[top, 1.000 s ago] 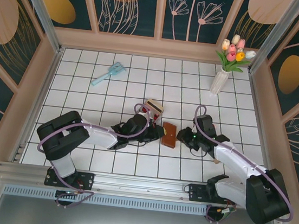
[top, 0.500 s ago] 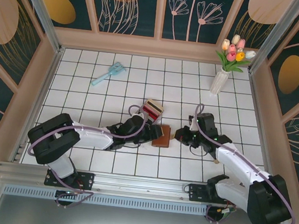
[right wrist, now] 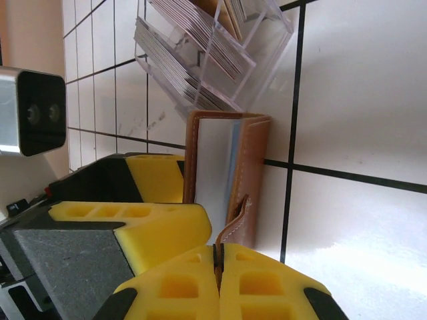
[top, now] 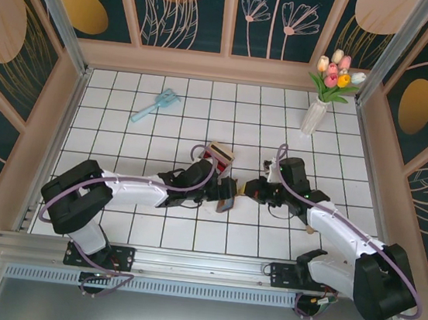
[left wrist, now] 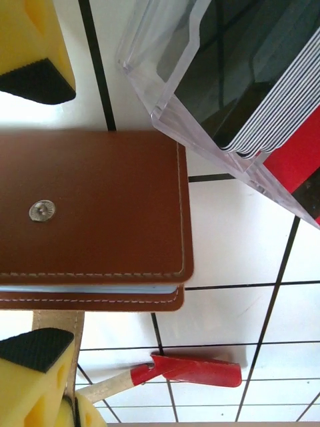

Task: Put the credit cards into the card holder
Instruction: Place the card holder at the bottom-center of the table, then open the card holder at the bottom-center of the table.

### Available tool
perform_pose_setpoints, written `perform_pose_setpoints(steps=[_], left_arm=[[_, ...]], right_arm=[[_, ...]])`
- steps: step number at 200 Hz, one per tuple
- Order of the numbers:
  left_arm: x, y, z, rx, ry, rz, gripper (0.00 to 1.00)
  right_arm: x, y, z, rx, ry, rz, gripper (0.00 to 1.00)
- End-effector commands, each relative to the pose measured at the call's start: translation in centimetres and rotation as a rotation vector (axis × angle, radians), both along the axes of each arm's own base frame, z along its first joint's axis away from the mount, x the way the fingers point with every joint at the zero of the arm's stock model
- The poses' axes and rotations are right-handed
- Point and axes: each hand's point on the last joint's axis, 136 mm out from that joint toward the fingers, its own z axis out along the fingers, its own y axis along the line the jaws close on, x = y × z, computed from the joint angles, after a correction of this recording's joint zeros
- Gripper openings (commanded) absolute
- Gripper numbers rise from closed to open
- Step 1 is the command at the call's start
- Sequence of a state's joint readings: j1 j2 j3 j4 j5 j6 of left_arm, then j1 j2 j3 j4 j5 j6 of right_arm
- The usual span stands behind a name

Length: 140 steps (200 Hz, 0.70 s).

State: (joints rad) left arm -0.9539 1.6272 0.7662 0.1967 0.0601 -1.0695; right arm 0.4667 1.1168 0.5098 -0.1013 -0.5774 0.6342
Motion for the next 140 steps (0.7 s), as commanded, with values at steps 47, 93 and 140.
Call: perform_pose_setpoints(steps=[47,93,140], left_arm=[[0.3,0.6,-1.0,0.086,-0.005,-0.016,0.69],[0.5,1.6,-1.0,0.115,-0.012,0.016,0.51],[0.5,2.7,-1.7,0.188,-0.009,0.023,0.47]], right_arm=[[1.0,1.2,1.4,0.042,-0.032,0.024,0.02],[1.2,1.0,1.7,0.043,-0.040,0.010,0.03],[1.0,1.3,3.1,0.073,-0.065,0.029,0.03]])
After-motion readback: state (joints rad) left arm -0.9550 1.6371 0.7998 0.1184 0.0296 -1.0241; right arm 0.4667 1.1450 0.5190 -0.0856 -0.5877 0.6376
